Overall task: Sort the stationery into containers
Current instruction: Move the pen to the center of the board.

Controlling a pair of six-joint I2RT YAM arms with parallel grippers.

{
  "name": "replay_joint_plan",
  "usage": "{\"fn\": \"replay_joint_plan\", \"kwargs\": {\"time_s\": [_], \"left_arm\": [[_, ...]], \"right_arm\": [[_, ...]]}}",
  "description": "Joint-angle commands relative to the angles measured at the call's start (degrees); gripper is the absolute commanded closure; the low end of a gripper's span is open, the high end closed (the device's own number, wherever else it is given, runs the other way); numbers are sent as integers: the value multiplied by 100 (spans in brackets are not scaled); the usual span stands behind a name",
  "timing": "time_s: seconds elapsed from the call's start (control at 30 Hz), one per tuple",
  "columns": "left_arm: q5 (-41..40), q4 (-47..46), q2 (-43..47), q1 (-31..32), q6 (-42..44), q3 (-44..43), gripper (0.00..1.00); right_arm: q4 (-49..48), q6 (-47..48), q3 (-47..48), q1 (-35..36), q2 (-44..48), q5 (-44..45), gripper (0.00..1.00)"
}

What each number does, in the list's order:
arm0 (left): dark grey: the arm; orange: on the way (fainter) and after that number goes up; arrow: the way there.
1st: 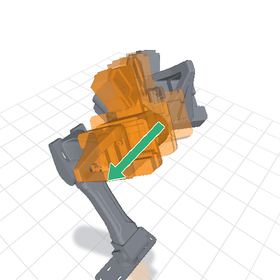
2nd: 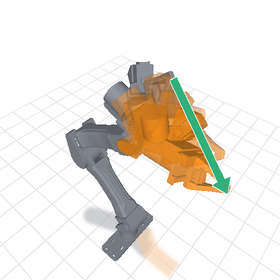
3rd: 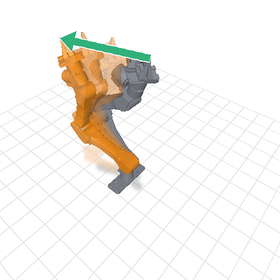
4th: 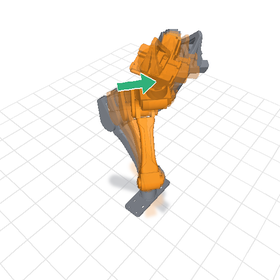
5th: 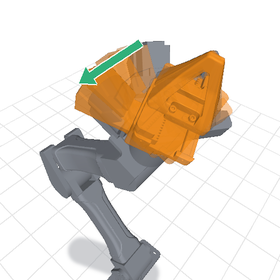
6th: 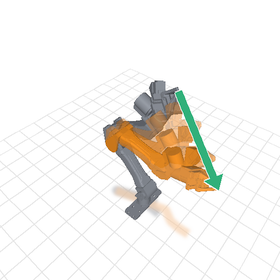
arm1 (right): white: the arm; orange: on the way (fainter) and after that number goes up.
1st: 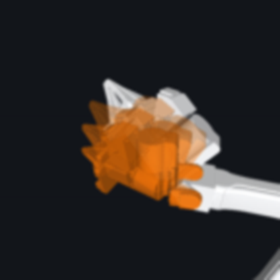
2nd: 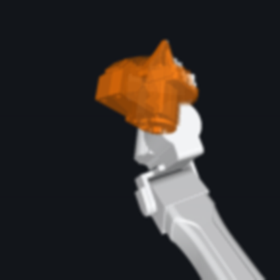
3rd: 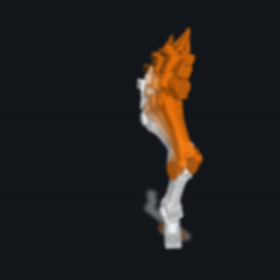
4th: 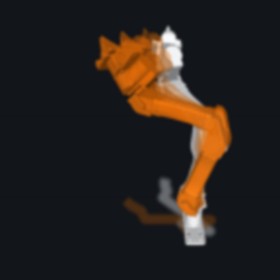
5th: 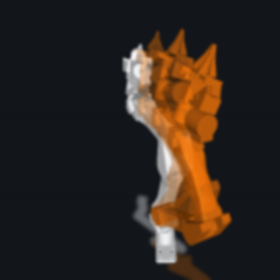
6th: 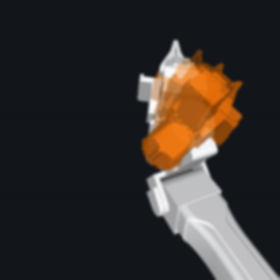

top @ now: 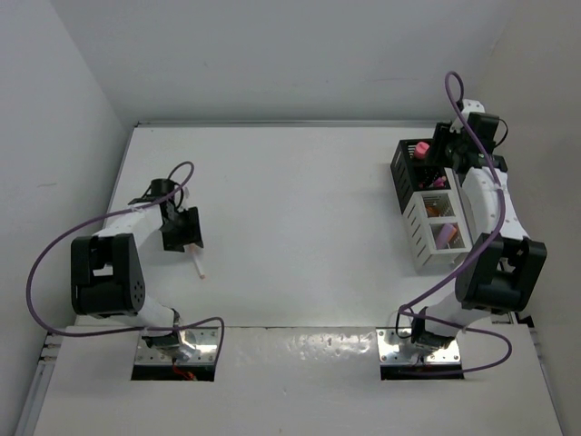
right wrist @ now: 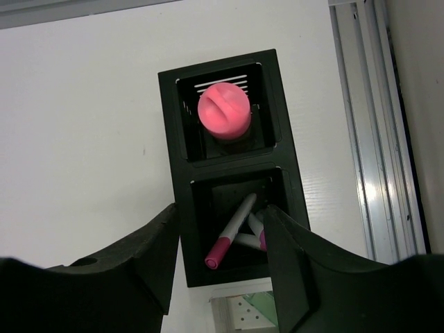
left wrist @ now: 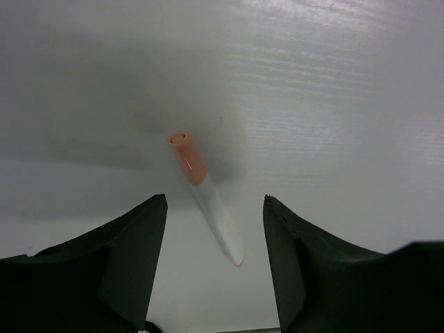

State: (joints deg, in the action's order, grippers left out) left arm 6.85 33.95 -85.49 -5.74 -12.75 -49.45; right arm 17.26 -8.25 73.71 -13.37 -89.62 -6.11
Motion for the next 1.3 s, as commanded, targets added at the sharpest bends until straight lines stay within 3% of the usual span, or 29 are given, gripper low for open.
{"fn": "replay_joint_plan", "kwargs": {"time_s": [0.0, 0.33, 0.43, 0.47, 0.57, 0.6, 0.67, 0.8, 0.83, 0.87, 0.93, 1.03, 1.13, 1.27], "left_arm": [[115, -135, -108, -15, -262, 128, 39], [-150, -310, -757, 160, -44, 50, 60], [-26, -232, -1240, 493, 359, -432, 70], [-17, -188, -1546, 512, 448, -773, 78], [351, -100, -2118, 1126, 835, -1572, 81], [1039, -47, -2503, 1484, 1471, -2159, 87], [1431, -126, -2620, 1715, 1573, -2313, 89], [2152, 5, -3453, 2408, 2397, -3628, 92], [2206, 84, -3587, 2506, 2566, -3859, 91], [2224, 181, -3867, 2612, 2750, -4070, 77], [2084, 410, -4123, 2884, 3190, -4528, 67], [1899, 349, -4160, 3043, 3349, -4521, 64], [1750, 375, -4038, 3105, 3428, -4294, 36], [1434, 252, -3659, 3114, 3385, -3740, 29]], "right_arm": [[-47, -133, 266, -26, 252, -110, 49], [-12, -256, 284, -26, 200, -163, 48], [6, -273, 258, -17, 200, -198, 48], [-12, -282, 240, -17, 200, -198, 48], [6, -326, 214, -17, 182, -250, 48], [32, -344, 196, -17, 182, -277, 48], [32, -344, 170, -17, 200, -303, 48], [50, -274, 38, -34, 296, -329, 47], [41, -256, 12, -43, 323, -338, 47], [41, -230, -15, -52, 366, -356, 47], [41, -195, -85, -70, 419, -400, 47], [50, -168, -164, -87, 507, -487, 47], [50, -177, -234, -105, 586, -558, 47], [59, -273, -261, -105, 621, -681, 47]]}}
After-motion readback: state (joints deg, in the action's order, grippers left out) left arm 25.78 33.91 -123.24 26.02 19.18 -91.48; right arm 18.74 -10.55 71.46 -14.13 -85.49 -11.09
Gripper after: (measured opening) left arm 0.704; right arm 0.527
